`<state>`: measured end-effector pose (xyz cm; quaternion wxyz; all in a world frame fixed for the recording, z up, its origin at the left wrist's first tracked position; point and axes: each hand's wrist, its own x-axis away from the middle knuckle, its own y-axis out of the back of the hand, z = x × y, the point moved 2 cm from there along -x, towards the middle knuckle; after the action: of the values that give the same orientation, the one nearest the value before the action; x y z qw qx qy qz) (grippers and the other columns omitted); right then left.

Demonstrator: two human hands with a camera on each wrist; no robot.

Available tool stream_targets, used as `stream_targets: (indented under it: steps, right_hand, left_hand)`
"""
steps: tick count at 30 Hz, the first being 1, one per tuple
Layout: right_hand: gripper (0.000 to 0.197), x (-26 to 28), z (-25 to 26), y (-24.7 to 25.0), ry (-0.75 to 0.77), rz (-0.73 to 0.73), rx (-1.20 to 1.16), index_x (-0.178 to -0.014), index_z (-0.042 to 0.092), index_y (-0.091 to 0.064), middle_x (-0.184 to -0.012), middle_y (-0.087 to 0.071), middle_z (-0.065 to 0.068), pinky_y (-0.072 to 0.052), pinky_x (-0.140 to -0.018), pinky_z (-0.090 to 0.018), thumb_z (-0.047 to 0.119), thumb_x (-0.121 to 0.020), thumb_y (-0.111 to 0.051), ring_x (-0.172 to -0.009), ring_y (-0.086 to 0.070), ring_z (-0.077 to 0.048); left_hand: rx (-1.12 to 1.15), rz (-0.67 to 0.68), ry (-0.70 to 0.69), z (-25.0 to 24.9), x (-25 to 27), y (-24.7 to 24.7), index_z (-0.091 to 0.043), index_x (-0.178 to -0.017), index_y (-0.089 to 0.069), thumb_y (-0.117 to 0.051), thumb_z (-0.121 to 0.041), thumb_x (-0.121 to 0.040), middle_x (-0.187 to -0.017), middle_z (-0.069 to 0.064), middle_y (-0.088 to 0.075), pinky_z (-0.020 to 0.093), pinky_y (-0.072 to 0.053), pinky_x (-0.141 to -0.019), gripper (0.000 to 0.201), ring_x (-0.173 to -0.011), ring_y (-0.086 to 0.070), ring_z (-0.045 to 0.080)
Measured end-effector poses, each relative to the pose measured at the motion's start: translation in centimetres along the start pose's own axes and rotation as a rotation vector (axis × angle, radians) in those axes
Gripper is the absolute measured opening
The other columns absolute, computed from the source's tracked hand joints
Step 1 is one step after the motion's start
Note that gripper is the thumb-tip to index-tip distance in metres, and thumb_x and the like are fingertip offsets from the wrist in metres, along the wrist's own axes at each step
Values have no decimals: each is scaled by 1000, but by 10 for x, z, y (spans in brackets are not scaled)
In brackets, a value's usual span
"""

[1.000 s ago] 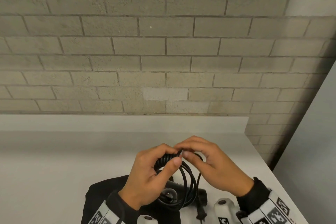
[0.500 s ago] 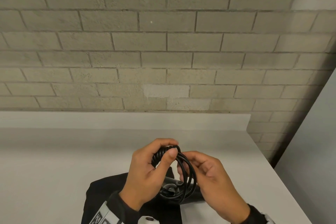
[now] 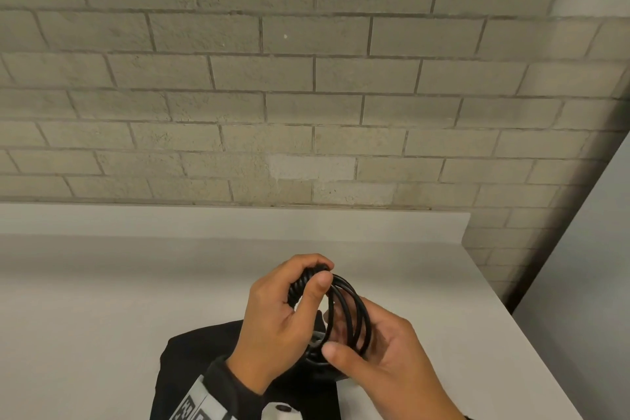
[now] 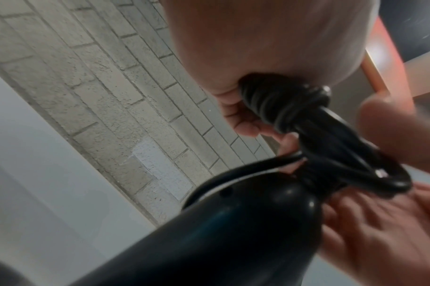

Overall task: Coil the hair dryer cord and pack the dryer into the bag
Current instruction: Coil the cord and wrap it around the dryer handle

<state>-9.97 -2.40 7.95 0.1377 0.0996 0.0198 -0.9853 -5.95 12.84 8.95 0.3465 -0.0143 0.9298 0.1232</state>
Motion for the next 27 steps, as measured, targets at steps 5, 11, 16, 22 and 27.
stream_targets:
  steps: [5, 11, 16, 22, 27]
  right_hand:
    - [42, 1, 1, -2, -12, -61, -237, -109, 20, -72, -83, -71, -14, -55, -80, -32, 12, -69, -83, -82, -71, -28]
    - [87, 7, 8, -7, -45, -140, -203, -120, 23, -51, -78, -70, -19, -59, -74, -38, -7, -48, -89, -73, -71, -33]
    - [70, 13, 11, -16, 51, -207, 316, -104, 59, -48, -93, -66, 15, -53, -81, -19, 7, -69, -82, -90, -66, -7]
    - [61, 14, 4, -18, 124, -391, 400, -94, 55, -46, -87, -69, 22, -47, -73, -7, 8, -74, -80, -84, -66, 1]
    - [55, 13, 8, -9, -41, -271, 96, -101, 21, -53, -83, -76, -4, -57, -76, -31, -8, -64, -82, -79, -72, -19]
  left_hand:
    - [9, -2, -6, -2, 0, 1, -25, -104, -69, -50, -53, -94, -91, -11, -70, 19, -55, -72, 35, -84, -70, 12]
    - [-9, -7, 25, -2, 3, 1, -32, -104, -66, -55, -48, -90, -94, -15, -70, 13, -52, -72, 24, -86, -69, 8]
    - [-19, -16, 56, -3, 0, -1, -33, -103, -66, -56, -47, -88, -93, -17, -70, 14, -52, -73, 22, -86, -69, 7]
    - [-25, -11, 62, -5, 2, -1, -32, -104, -66, -59, -49, -86, -94, -19, -69, 9, -50, -74, 26, -88, -68, 3]
    - [99, -23, 157, -2, 7, 1, -30, -100, -69, -62, -48, -85, -92, -11, -72, 23, -58, -70, 25, -81, -71, 14]
